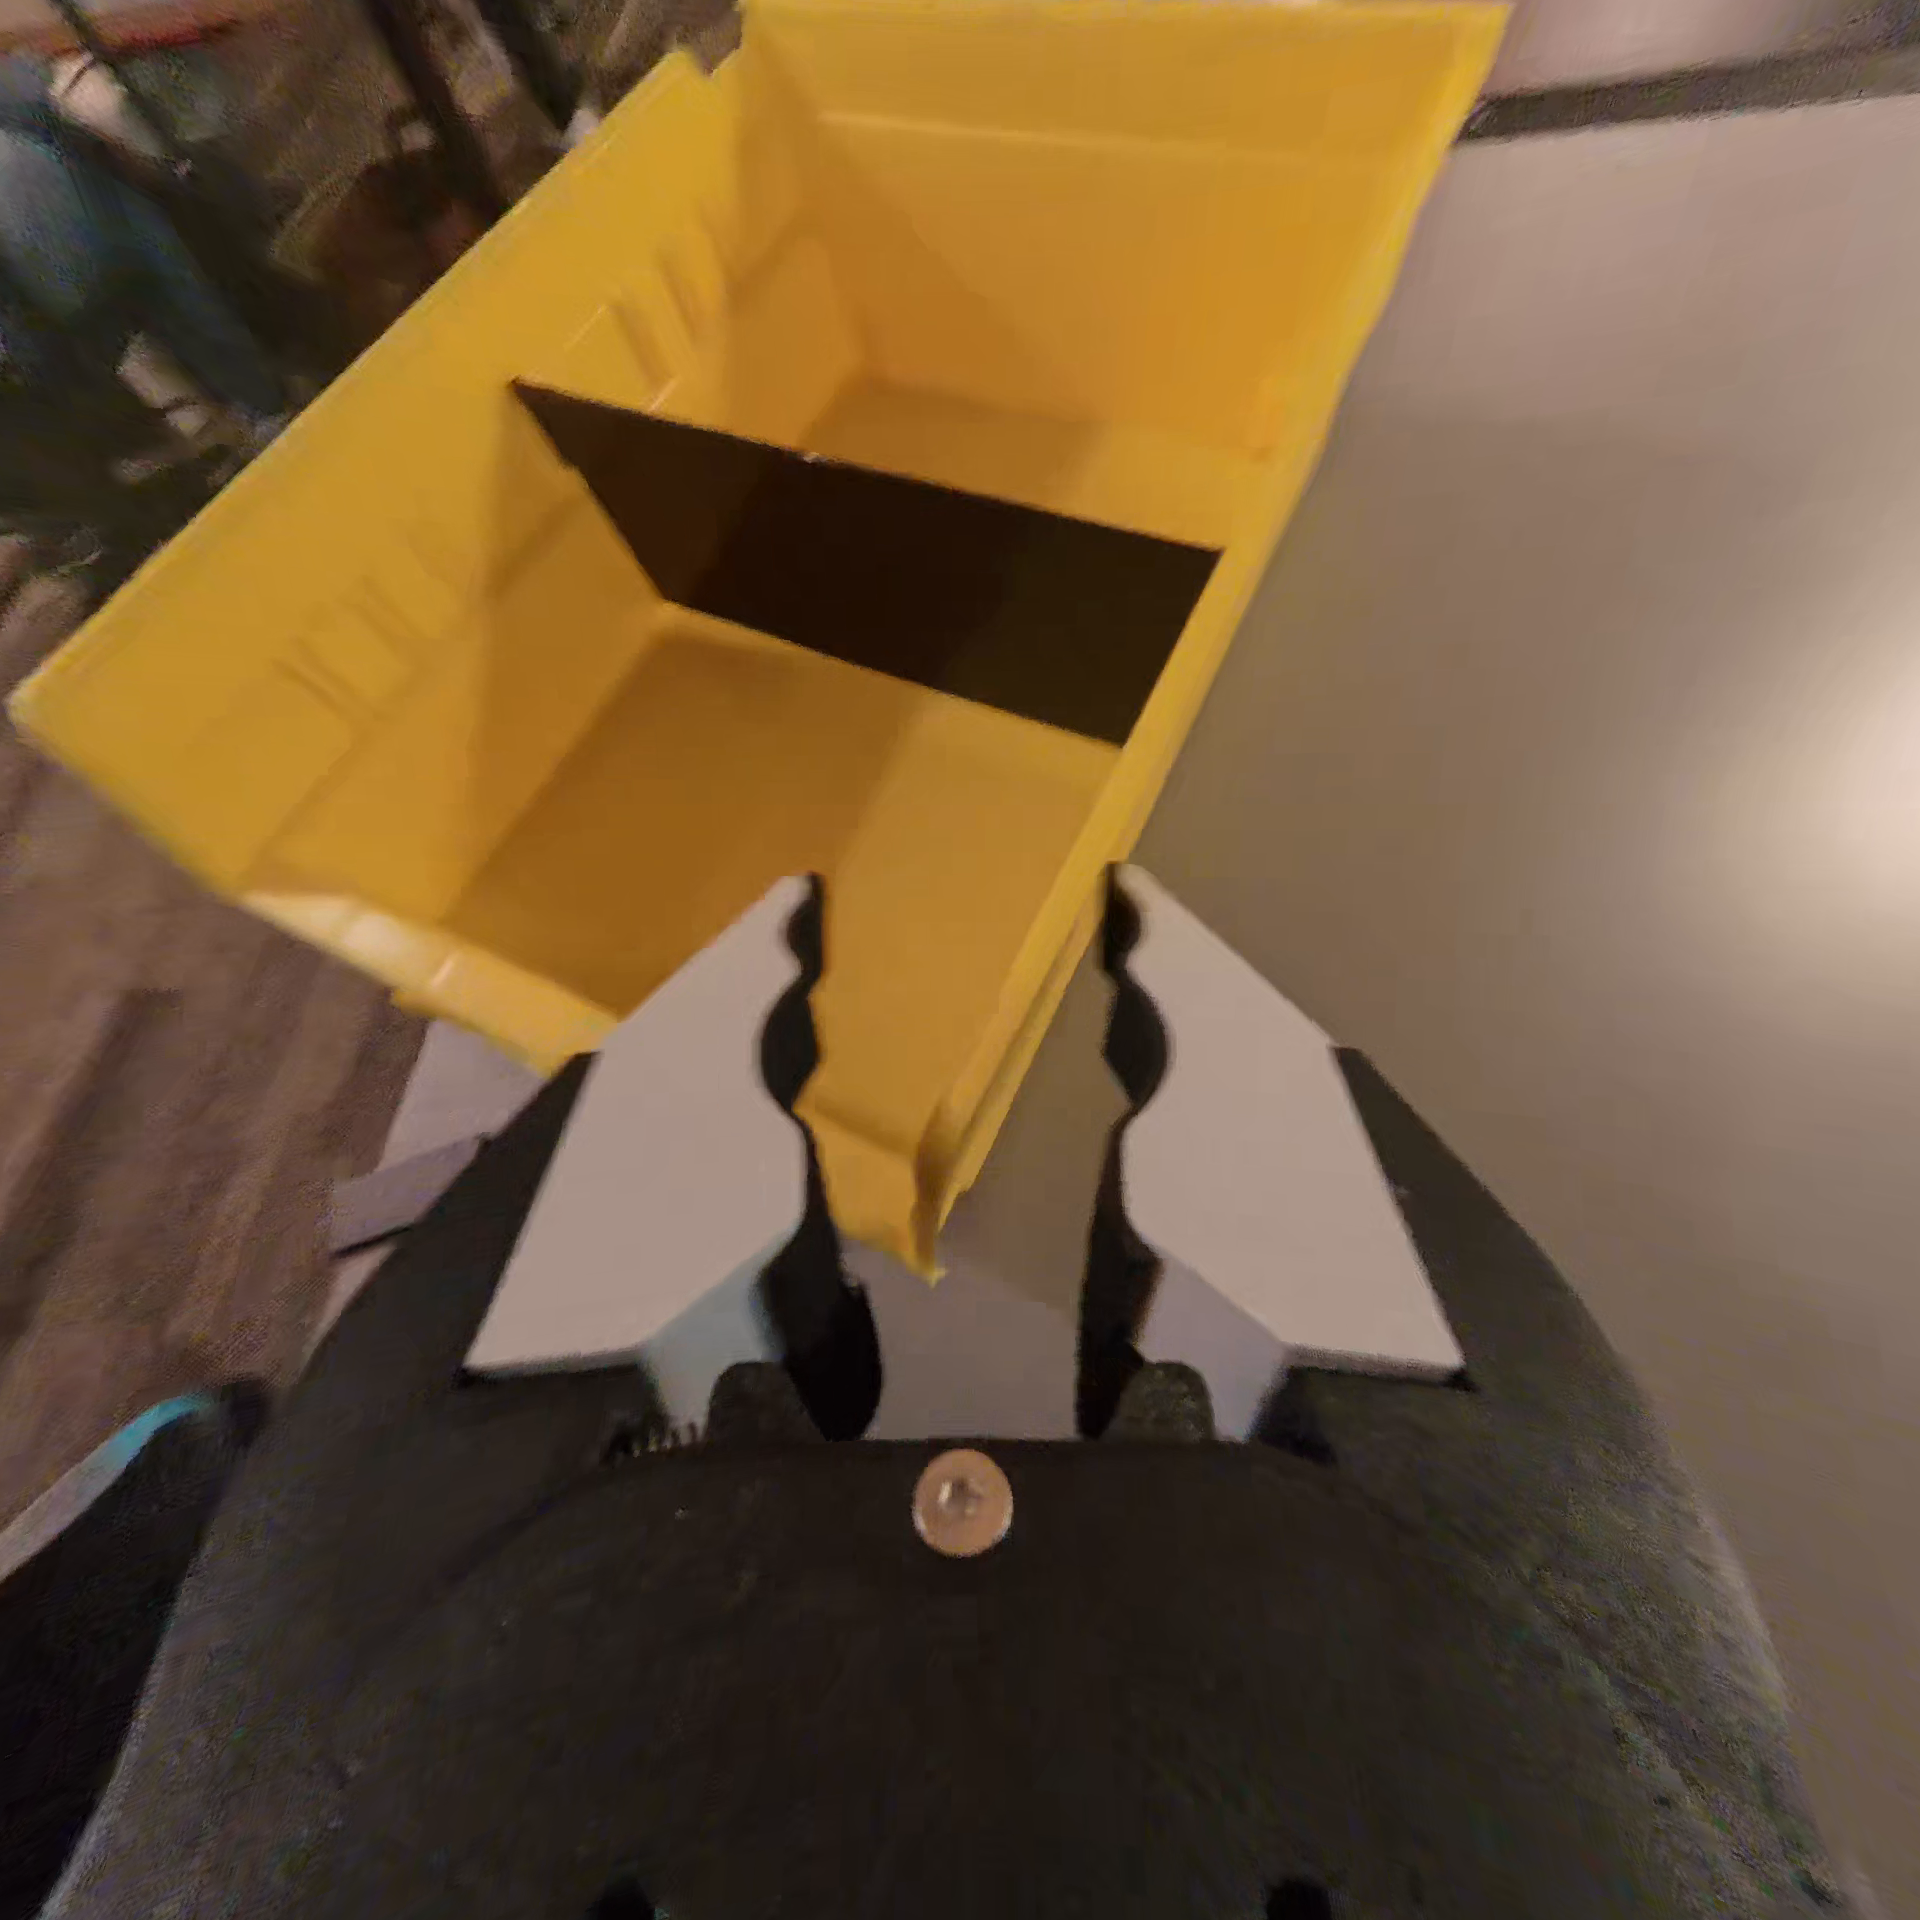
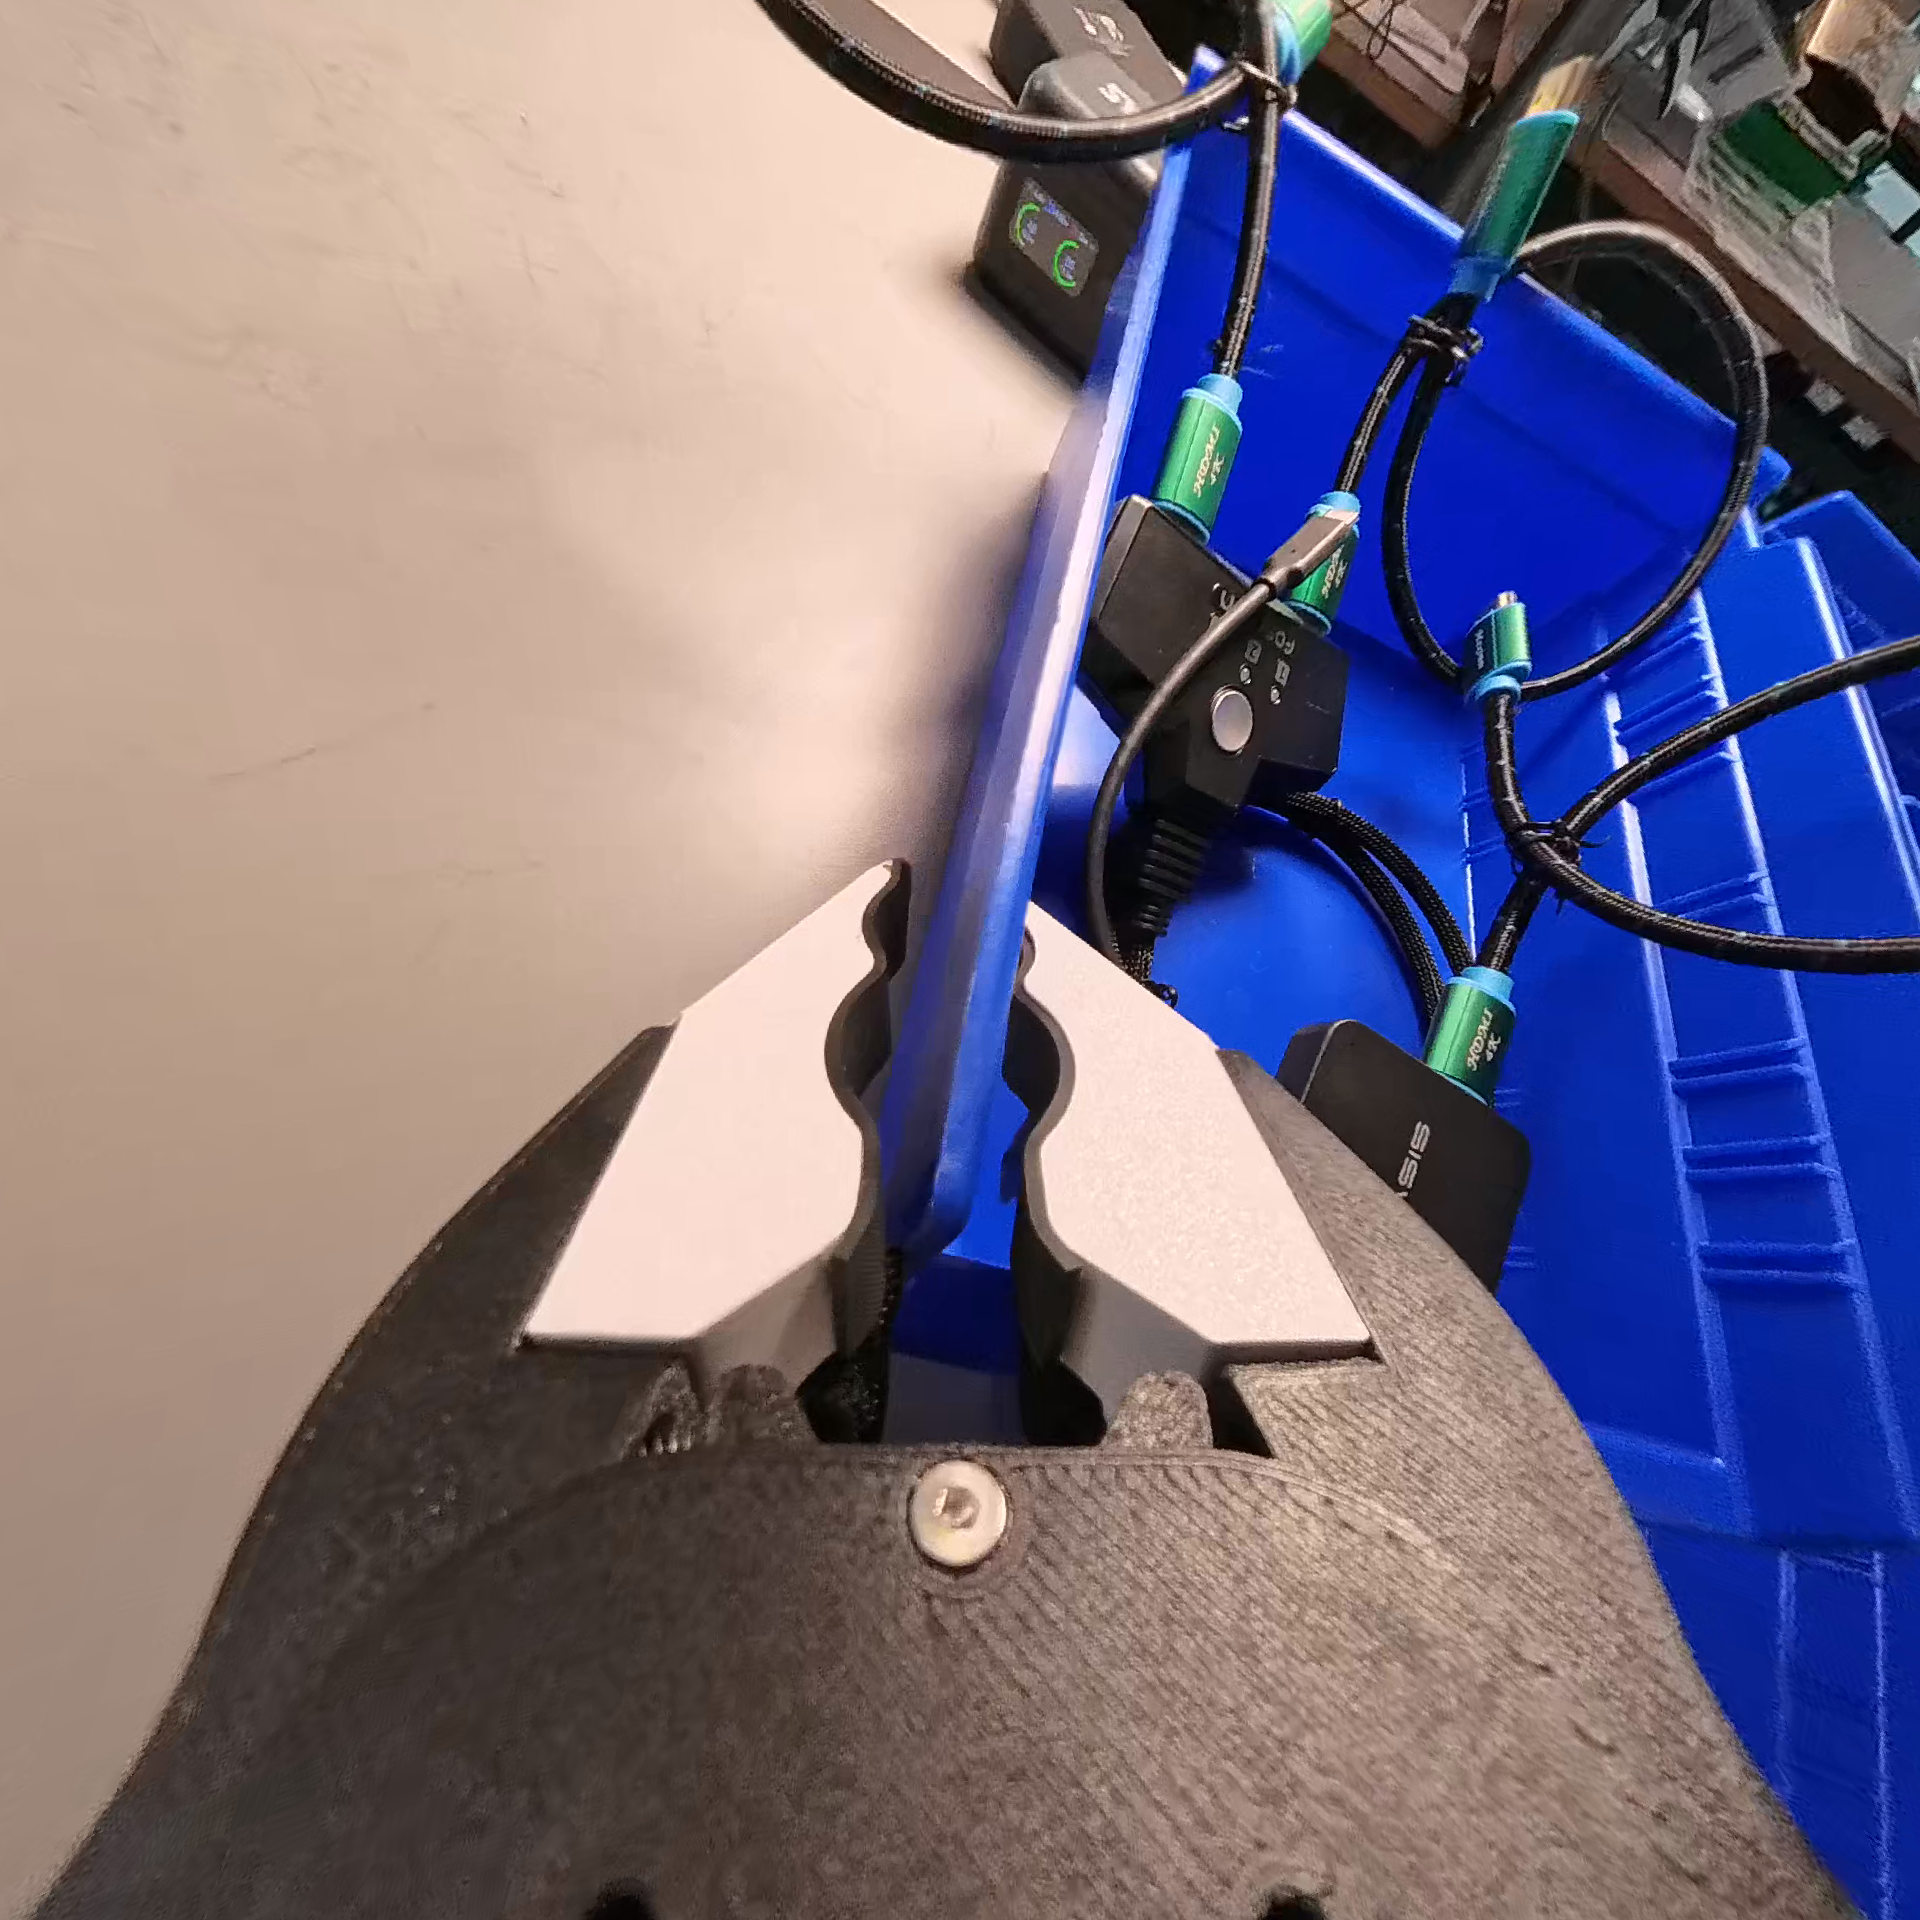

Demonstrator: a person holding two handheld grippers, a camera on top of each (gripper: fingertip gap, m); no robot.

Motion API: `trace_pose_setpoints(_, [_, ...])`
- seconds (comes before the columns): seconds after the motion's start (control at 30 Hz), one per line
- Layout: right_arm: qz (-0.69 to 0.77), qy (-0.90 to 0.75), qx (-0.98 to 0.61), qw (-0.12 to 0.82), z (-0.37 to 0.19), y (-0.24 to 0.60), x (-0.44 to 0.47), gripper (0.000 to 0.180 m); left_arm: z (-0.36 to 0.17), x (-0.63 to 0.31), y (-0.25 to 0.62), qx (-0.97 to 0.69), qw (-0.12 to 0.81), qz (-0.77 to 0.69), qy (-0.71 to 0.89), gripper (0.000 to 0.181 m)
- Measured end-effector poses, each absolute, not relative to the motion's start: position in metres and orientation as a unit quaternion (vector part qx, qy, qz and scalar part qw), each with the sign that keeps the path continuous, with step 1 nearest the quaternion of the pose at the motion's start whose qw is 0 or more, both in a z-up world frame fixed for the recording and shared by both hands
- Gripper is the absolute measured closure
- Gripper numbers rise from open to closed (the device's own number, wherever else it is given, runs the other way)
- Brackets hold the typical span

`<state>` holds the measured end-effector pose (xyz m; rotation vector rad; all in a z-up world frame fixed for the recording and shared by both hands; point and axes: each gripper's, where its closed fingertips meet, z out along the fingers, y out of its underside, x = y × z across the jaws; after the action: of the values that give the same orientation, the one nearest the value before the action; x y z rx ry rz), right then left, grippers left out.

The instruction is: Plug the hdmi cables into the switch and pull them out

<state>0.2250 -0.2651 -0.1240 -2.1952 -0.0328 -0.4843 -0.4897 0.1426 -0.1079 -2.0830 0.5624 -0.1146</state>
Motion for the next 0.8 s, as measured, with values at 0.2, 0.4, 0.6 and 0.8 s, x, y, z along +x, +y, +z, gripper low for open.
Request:
trace_pose_setpoints(0.2, [-0.201, -0.038, -0.872, 0.444, -0.121, -0.277, 0.217, 0.175, -0.106, -0.441, 0.118, -0.79, 0.511, -0.126, 0.314, 0.176])
trace_pose_setpoints(0.4, [-0.183, -0.069, -0.87, 0.453, -0.121, -0.279, 0.194, 0.176, -0.105, -0.405, 0.068, -0.749, 0.525, -0.144, 0.379, 0.175])
trace_pose_setpoints(0.6, [-0.15, -0.124, -0.861, 0.469, -0.121, -0.263, 0.173, 0.176, -0.106, -0.365, -0.011, -0.665, 0.482, -0.265, 0.505, 0.173])
trace_pose_setpoints(0.8, [-0.106, -0.191, -0.848, 0.483, -0.12, -0.231, 0.144, 0.175, -0.105, -0.341, -0.088, -0.557, 0.388, -0.39, 0.622, 0.175])
